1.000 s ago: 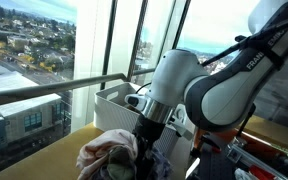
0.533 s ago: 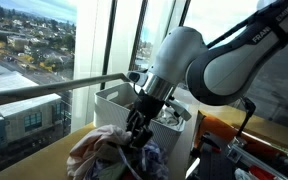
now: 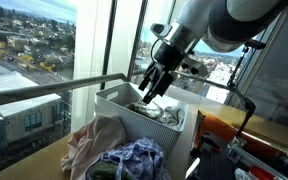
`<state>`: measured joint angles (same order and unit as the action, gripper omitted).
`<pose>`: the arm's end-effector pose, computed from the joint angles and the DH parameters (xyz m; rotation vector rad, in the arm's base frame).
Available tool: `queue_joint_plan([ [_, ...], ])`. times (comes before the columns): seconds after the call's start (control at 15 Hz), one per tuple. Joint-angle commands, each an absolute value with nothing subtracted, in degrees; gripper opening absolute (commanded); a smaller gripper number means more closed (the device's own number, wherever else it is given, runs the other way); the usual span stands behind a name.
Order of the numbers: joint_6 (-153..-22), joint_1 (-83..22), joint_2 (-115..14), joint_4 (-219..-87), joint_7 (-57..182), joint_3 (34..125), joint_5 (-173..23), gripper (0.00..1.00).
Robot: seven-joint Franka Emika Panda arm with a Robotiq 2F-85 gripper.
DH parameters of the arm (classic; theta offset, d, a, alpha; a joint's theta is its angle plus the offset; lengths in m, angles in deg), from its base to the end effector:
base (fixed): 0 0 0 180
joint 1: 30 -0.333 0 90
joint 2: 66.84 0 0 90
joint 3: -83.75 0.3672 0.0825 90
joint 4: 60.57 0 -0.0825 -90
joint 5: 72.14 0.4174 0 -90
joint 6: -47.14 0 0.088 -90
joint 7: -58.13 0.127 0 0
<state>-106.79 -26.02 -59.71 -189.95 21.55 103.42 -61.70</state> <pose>0.5757 0.1551 0.3501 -2.8027 -1.1063 -0.4997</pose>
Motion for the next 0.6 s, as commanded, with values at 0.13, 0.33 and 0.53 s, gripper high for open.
queue_joint_plan([
  [0.13, -104.9, -26.4, -65.9, -194.0, 15.7, 93.5, -58.9, 1.00],
  [0.33, -106.8, -26.3, -64.3, -194.2, 12.6, 89.5, -58.7, 1.00],
  [0.53, -110.7, -26.0, -60.1, -192.8, 9.6, 87.6, -57.4, 1.00],
])
